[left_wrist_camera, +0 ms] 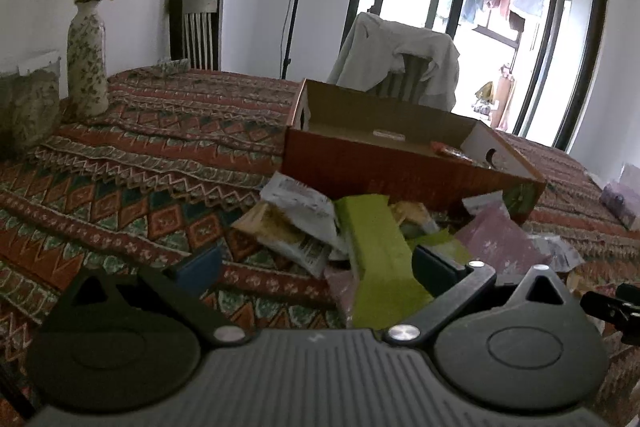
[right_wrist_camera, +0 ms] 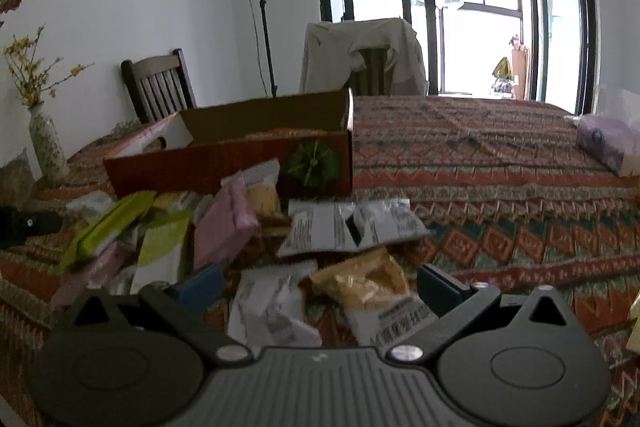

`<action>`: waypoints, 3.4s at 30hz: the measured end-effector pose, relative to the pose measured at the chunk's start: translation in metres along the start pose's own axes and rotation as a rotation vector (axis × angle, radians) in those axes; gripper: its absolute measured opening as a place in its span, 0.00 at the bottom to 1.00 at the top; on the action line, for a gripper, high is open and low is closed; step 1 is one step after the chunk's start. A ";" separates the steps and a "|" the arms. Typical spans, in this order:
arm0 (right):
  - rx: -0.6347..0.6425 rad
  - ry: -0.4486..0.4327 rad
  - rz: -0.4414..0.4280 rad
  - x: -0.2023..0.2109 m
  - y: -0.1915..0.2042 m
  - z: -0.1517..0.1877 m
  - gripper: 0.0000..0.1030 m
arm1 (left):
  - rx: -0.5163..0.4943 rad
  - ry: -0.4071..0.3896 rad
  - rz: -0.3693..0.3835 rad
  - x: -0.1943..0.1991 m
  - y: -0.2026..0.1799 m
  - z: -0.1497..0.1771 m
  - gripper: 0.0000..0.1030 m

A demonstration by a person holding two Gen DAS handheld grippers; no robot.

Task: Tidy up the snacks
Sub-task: 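Move both tools back from the box to the snack pile, then grasp the green bar packet with the left tool while the right tool grasps the white packet, then carry both packets into the cardboard box and open both tools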

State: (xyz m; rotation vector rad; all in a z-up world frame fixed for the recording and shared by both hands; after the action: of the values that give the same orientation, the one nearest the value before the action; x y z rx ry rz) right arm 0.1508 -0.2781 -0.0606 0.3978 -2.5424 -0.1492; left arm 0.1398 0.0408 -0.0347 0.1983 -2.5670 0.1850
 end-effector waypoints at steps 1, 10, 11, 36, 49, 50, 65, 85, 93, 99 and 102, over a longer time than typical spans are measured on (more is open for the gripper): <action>0.005 0.004 0.000 -0.001 0.001 0.001 1.00 | -0.003 -0.001 0.001 0.001 -0.001 0.001 1.00; 0.017 0.044 0.021 -0.013 0.005 0.007 0.98 | -0.016 0.017 0.005 -0.001 0.000 0.005 1.00; 0.029 0.042 0.016 -0.013 0.009 0.006 0.93 | -0.018 0.020 0.005 -0.001 0.000 0.006 1.00; 0.203 0.094 -0.025 -0.033 0.046 0.017 0.44 | -0.044 0.082 0.025 -0.011 -0.021 0.007 1.00; 0.184 -0.002 -0.009 -0.011 0.037 0.006 0.36 | -0.053 0.106 0.018 -0.025 -0.039 -0.002 1.00; 0.181 -0.009 -0.005 -0.009 0.036 0.005 0.36 | -0.048 0.114 0.023 -0.027 -0.040 -0.003 0.99; 0.135 -0.055 0.020 -0.001 0.015 -0.003 0.36 | -0.009 0.163 0.025 -0.051 -0.049 -0.008 0.39; 0.121 -0.159 0.013 -0.005 0.017 -0.047 0.36 | -0.034 -0.029 0.043 -0.022 -0.050 -0.057 0.38; 0.144 -0.224 -0.003 -0.033 0.038 -0.099 0.36 | -0.045 -0.082 0.035 -0.048 -0.062 -0.098 0.38; 0.134 -0.225 -0.035 -0.072 0.050 -0.139 0.36 | -0.031 -0.077 0.040 -0.075 -0.072 -0.122 0.38; 0.136 -0.220 -0.040 -0.094 0.056 -0.155 0.36 | -0.017 -0.064 0.034 -0.094 -0.076 -0.133 0.38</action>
State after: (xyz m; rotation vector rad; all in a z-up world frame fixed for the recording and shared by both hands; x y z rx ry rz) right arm 0.2962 -0.1988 0.0317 0.5103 -2.7714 -0.0367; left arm 0.3008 -0.0014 0.0332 0.1565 -2.6364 0.1722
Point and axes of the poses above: each gripper's, at about its wrist camera, not at the fingertips, and x roughly against the way its jaws point, y to its left, z to its underside, the point moved 4 cm from there along -x, roughly the way its jaws point, and after that the axes turned 7 degrees about -z, right-handed, at the moved point
